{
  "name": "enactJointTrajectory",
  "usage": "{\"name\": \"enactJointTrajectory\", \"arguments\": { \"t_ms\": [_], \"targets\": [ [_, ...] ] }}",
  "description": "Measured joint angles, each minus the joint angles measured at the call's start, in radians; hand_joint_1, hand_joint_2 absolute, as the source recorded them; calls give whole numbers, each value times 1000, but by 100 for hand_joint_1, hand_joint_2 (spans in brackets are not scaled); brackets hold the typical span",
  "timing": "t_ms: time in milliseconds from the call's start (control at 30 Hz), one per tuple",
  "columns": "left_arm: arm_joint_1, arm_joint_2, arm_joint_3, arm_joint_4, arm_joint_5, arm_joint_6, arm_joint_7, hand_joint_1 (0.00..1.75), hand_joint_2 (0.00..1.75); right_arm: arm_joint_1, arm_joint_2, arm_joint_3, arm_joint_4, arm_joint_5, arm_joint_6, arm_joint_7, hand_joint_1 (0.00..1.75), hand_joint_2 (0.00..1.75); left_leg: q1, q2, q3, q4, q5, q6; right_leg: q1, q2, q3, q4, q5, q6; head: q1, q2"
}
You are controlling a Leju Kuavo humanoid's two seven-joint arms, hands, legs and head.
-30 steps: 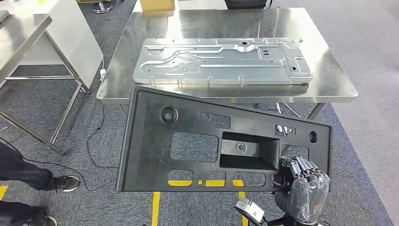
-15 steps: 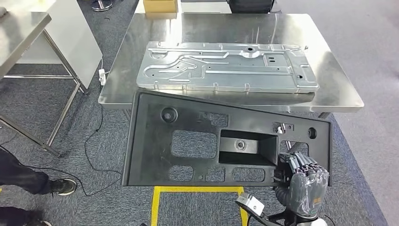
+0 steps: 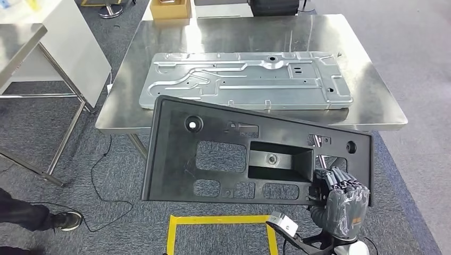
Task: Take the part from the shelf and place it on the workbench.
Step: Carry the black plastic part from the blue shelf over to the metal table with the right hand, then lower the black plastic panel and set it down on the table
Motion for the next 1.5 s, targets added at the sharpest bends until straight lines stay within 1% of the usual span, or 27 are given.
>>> {"name": "enactJointTrajectory", "arguments": {
  "t_ms": [33,67,133,233,300,367,400,433,500,533,600,667,733,800,867,900,933,967,1033,1100,1167,1267,1333,1400,1433,1467,1500],
  "targets": [
    [0,0,0,0,0,0,0,0,175,-3,0,2,1,0,0,1,175,175,-5,0,20,-60,34,12,2,0,7,-1,-7,2,0,0],
    [-2,1,-1,0,0,0,0,0,175,-6,-1,3,2,0,0,2,175,175,-11,1,40,-109,51,24,2,1,12,-2,-13,7,-1,0],
    [-4,1,-2,0,0,0,0,0,175,-10,-2,6,4,0,0,6,175,175,-19,2,60,-149,44,37,-2,1,18,-3,-14,21,-3,0],
    [0,0,-5,0,0,0,0,0,175,-14,-7,7,7,2,0,11,175,175,-15,0,96,-187,41,42,-5,-3,24,24,-13,36,-4,0],
    [0,-1,-7,0,0,0,0,0,175,-18,-10,8,7,3,0,12,175,175,-9,0,117,-200,40,44,-8,-4,-23,105,-55,44,-2,0],
    [-2,-2,-8,0,0,0,0,0,175,-20,-13,9,9,3,0,13,175,175,-8,-1,126,-201,31,44,-12,-4,-108,222,-99,54,-2,0],
    [-2,-2,-8,0,0,0,1,0,175,-20,-15,9,11,3,0,15,175,175,-8,-1,131,-200,25,42,-14,-4,-140,254,-102,60,-2,0],
    [-1,-2,-8,0,0,0,1,0,175,-19,-17,10,13,4,0,18,175,175,-7,-1,140,-200,18,40,-17,-4,-157,255,-84,64,-2,0],
    [1,-3,-8,0,0,-1,2,0,175,-19,-20,10,15,4,0,24,175,175,-3,-1,162,-199,2,33,-21,-5,-142,161,2,70,-2,0],
    [1,-4,-8,0,0,-1,3,0,175,-20,-22,10,16,4,0,27,175,175,-1,-2,174,-197,-8,28,-22,-5,-124,99,44,69,-1,0],
    [-1,-5,-9,0,0,-1,3,0,175,-21,-24,10,17,3,0,29,175,175,-1,-3,183,-193,-25,14,-17,-7,-102,22,77,55,0,0],
    [-2,-6,-9,0,0,0,4,0,175,-22,-25,11,18,4,0,29,175,175,-3,-2,185,-187,-33,1,-12,-7,-98,9,71,33,0,0],
    [-3,-5,-9,0,0,0,4,0,175,-22,-26,11,18,4,0,29,175,175,-1,-1,181,-164,-38,-8,-14,-5,-87,6,73,16,-1,0],
    [-5,-6,-10,0,-1,0,4,0,175,-26,-26,12,18,5,0,29,175,175,1,0,133,-80,-63,-16,-15,-5,-76,2,67,4,-2,0],
    [-4,-6,-10,0,-2,0,4,0,175,-28,-26,13,18,6,0,29,175,175,3,0,50,47,-111,-22,-13,-6,-68,2,57,-4,-3,0],
    [-3,-6,-11,0,-2,0,5,0,175,-28,-26,14,18,7,0,29,175,175,4,0,14,92,-126,-23,-11,-5,-63,2,51,-5,-3,0],
    [-1,-6,-11,0,-3,0,5,0,175,-28,-26,15,18,7,0,29,175,175,4,0,-7,105,-121,-23,-9,-3,-56,2,46,-5,-3,0],
    [0,-6,-11,0,-4,0,5,0,175,-28,-26,15,18,8,0,29,175,175,4,0,-10,81,-91,-20,-8,-2,-47,2,39,-5,-3,0],
    [0,-6,-11,0,-5,1,6,0,175,-29,-26,16,18,8,0,29,175,175,1,1,24,-42,3,-7,-5,-1,-28,1,26,-2,-3,0],
    [-1,-4,-11,0,-6,2,6,0,175,-32,-26,16,19,8,0,30,175,175,-9,1,51,-137,40,7,-5,-1,-18,0,16,5,-3,0],
    [-2,-3,-12,0,-6,3,7,0,175,-33,-26,17,21,8,0,31,175,175,-17,0,56,-156,35,17,-7,-1,-16,-2,10,17,-4,0],
    [1,-3,-13,0,-7,3,7,0,175,-35,-27,19,21,8,0,31,175,175,-10,1,80,-180,49,28,-6,-2,-16,17,-8,35,-4,0],
    [-1,-4,-13,0,-8,3,7,0,175,-38,-28,19,22,7,0,31,175,175,-6,2,97,-192,45,36,-8,-3,-64,110,-45,43,-3,0],
    [-3,-4,-14,0,-8,3,7,0,175,-39,-30,19,23,6,0,31,175,175,-5,2,108,-192,34,40,-11,-3,-145,235,-81,49,-3,0],
    [-2,-4,-14,0,-8,3,7,0,175,-38,-31,19,25,6,0,31,175,175,-5,1,115,-192,27,40,-12,-4,-174,268,-78,51,-3,0],
    [-1,-4,-14,0,-8,3,7,0,175,-38,-31,19,26,6,0,30,175,175,-5,1,123,-191,20,39,-12,-4,-185,263,-54,53,-3,0],
    [-1,-4,-14,0,-8,3,7,0,175,-38,-32,19,26,6,0,30,175,175,-5,0,133,-190,12,36,-12,-4,-175,219,-11,53,-3,0]
  ]
}}
